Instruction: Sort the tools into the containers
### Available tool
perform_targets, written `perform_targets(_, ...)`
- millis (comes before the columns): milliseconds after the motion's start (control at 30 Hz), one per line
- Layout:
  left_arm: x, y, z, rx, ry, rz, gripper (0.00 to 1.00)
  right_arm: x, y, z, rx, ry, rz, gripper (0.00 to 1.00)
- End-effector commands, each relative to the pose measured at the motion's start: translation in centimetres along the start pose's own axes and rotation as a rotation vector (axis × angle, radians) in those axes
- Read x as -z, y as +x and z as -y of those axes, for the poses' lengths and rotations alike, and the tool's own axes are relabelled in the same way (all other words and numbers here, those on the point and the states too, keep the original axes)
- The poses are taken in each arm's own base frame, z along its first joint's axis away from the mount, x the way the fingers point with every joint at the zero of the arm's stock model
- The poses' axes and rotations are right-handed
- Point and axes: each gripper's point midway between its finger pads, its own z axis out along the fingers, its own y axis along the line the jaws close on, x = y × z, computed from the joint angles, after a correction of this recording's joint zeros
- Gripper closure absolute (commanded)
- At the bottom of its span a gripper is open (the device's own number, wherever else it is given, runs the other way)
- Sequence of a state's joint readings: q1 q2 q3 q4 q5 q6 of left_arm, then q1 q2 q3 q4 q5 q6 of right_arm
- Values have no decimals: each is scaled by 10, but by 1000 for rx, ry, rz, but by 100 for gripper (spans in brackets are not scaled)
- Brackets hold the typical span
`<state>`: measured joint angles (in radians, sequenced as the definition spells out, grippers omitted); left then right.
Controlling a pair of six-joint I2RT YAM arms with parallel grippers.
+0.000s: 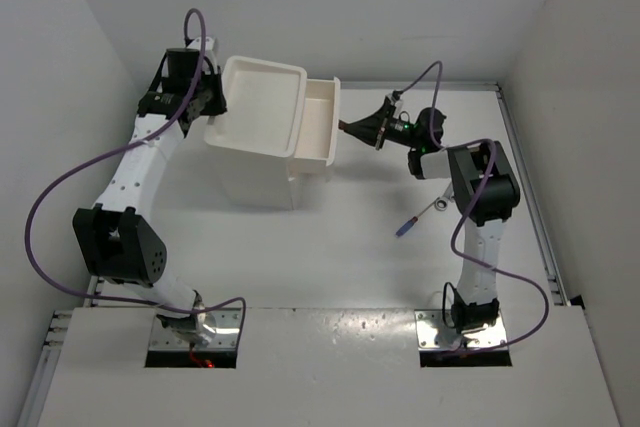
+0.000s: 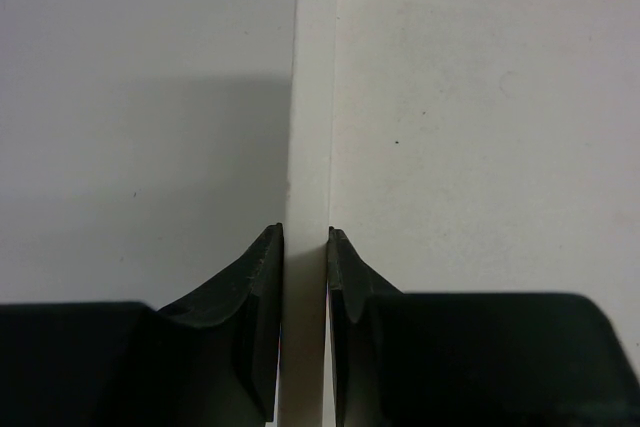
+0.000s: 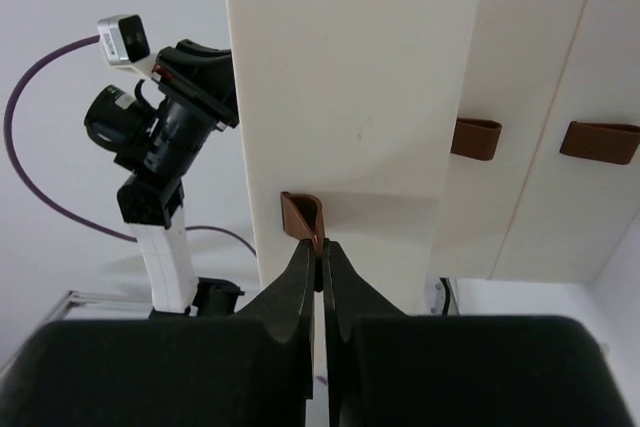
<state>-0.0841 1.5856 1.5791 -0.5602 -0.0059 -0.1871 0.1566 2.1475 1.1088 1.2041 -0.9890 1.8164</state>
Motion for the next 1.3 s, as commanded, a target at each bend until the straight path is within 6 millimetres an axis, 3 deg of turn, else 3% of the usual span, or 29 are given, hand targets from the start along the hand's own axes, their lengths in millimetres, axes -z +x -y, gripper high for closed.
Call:
perform_targets(0, 6, 40, -18, 86, -66, -153, 100, 15, -6, -27, 139, -64, 21, 100)
perform_targets(67, 6, 38, -16, 87, -53, -145, 100, 19, -5, -28, 140, -62, 19, 100)
perform_targets(133, 3, 41, -15, 76, -44, -156, 93, 18, -4, -33, 161, -69, -6, 71)
perform_targets(233, 4, 38, -12, 68, -24, -149, 63, 17, -7, -34, 162, -64, -6, 48)
perform_targets(267, 4, 38, -9, 69, -11, -151, 35, 17, -5, -32, 165, -58, -15, 45)
perform_targets(333, 5, 34, -8, 76, 12, -144, 18, 15, -6, -44, 206, -71, -25, 44)
perform_targets(433, 8, 18, -2, 65, 44, -105, 16, 14, -4, -51, 259, -58, -48, 44)
perform_targets(500, 9, 10, 1, 65, 59, -89, 15, 15, -3, -45, 288, -18, -73, 44)
perform_targets(600, 16, -17, 7, 50, 88, -26, 14, 24, -6, -50, 360, 27, -73, 44)
perform_targets(633, 24, -36, 9, 34, 102, 21, 13, 26, -6, -38, 397, 81, -85, 44)
perform_targets(700, 34, -55, 14, 20, 127, 70, 10, 36, -13, -49, 504, 142, -59, 44)
perform_targets(733, 39, -66, 17, 8, 140, 97, 10, 45, -8, -31, 551, 229, -90, 44)
perform_targets(800, 56, -93, 24, -14, 173, 169, 8, 54, -14, -45, 681, 308, -69, 44)
perform_targets(833, 71, -105, 25, -18, 176, 210, 5, 68, -10, -34, 715, 381, -102, 42)
perform_targets(900, 90, -120, 24, -31, 164, 266, 3, 82, -15, -39, 778, 459, -105, 42)
perform_targets(933, 104, -127, 16, -26, 116, 303, 3, 101, -16, -34, 785, 553, -118, 42)
perform_targets(967, 113, -130, 17, -27, 116, 320, 3, 111, -16, -29, 772, 608, -123, 42)
perform_targets(1033, 122, -129, -1, -1, 17, 336, 3, 136, -15, -18, 717, 715, -121, 43)
perform_targets(1067, 120, -121, -7, 4, -14, 327, 3, 150, -6, -19, 684, 783, -119, 45)
perform_targets(1133, 140, -118, -21, 18, -91, 368, 3, 168, 11, -6, 605, 843, -118, 45)
perform_targets(1200, 153, -108, -30, 28, -139, 391, 2, 184, 21, -5, 517, 945, -31, 46)
perform_targets(1267, 160, -100, -32, 31, -148, 397, 0, 201, 34, 10, 399, 1088, 30, 47)
